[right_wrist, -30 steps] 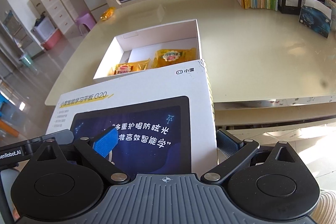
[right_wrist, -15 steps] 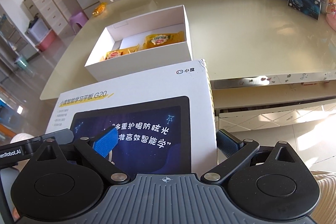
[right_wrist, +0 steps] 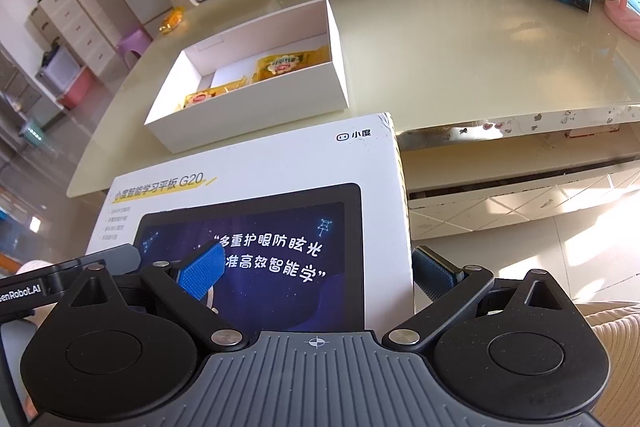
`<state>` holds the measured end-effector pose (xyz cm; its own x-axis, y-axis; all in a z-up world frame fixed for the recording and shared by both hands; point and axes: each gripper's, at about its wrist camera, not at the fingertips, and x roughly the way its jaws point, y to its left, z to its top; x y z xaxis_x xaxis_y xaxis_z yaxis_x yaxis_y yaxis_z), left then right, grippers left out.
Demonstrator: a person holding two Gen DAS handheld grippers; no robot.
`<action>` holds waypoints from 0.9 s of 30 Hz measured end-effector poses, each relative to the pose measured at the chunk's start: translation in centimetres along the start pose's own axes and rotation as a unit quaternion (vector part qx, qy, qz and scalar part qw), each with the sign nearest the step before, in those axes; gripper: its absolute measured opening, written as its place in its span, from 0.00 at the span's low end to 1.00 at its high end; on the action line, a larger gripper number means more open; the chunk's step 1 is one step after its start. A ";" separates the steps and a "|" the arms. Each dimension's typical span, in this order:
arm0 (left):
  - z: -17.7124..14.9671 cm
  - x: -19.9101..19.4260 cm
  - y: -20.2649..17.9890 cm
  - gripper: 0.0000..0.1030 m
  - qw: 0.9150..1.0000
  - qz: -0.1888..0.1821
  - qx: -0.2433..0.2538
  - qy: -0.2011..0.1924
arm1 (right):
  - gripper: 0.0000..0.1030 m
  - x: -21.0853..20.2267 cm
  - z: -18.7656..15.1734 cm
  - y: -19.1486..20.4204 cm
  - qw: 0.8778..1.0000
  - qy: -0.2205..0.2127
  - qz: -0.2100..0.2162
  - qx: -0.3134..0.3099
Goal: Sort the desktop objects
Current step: 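Lower the tablet box with both tools onto the white box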
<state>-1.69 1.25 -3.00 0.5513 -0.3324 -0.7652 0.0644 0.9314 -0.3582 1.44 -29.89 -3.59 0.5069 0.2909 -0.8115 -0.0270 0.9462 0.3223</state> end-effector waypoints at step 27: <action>6.8 0.4 2.1 1.00 0.999 0.002 -0.009 -0.042 | 0.99 1.9 7.2 3.6 1.000 -0.011 0.006 -0.016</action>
<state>4.30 4.07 -0.43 0.6187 -0.3145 -0.7199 0.0474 0.9297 -0.3654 8.50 -26.92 -0.51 0.5243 0.3003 -0.7968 -0.0615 0.9467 0.3163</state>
